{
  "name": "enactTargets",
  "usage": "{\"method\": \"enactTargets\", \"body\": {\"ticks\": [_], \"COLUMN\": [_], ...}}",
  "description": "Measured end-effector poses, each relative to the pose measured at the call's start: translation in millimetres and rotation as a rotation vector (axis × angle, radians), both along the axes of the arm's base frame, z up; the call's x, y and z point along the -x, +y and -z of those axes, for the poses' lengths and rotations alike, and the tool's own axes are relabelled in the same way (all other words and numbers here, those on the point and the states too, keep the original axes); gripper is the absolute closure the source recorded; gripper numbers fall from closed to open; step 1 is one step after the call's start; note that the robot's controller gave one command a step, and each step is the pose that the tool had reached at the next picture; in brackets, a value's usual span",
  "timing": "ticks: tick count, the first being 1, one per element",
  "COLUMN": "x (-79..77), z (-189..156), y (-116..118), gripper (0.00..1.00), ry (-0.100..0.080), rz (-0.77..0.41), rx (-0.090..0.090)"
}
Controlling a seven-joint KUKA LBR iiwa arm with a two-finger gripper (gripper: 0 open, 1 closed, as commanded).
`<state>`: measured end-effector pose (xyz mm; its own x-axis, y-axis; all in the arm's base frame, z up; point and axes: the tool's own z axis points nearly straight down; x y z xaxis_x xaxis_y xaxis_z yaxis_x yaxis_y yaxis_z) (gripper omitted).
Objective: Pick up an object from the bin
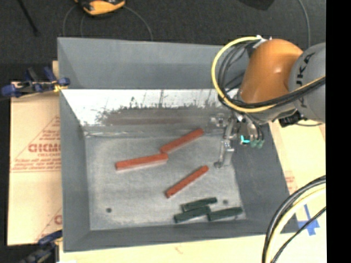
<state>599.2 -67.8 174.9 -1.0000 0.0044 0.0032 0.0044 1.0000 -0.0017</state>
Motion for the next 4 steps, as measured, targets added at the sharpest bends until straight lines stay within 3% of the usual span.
{"method": "enactTargets", "body": {"ticks": [1,2,3,4], "x": [-1.5,11.6,59.2,52.7], "z": [-5.1,38.4,51.2,42.6], "y": [-0.3,20.0,48.1,59.2], "gripper": [0.0,0.0,0.0,0.0], "ry": [-0.008,-0.014,0.0,-0.005], "rz": [-0.001,-0.258,-0.54,-0.635], "rx": [0.002,0.002,-0.003,0.0]}}
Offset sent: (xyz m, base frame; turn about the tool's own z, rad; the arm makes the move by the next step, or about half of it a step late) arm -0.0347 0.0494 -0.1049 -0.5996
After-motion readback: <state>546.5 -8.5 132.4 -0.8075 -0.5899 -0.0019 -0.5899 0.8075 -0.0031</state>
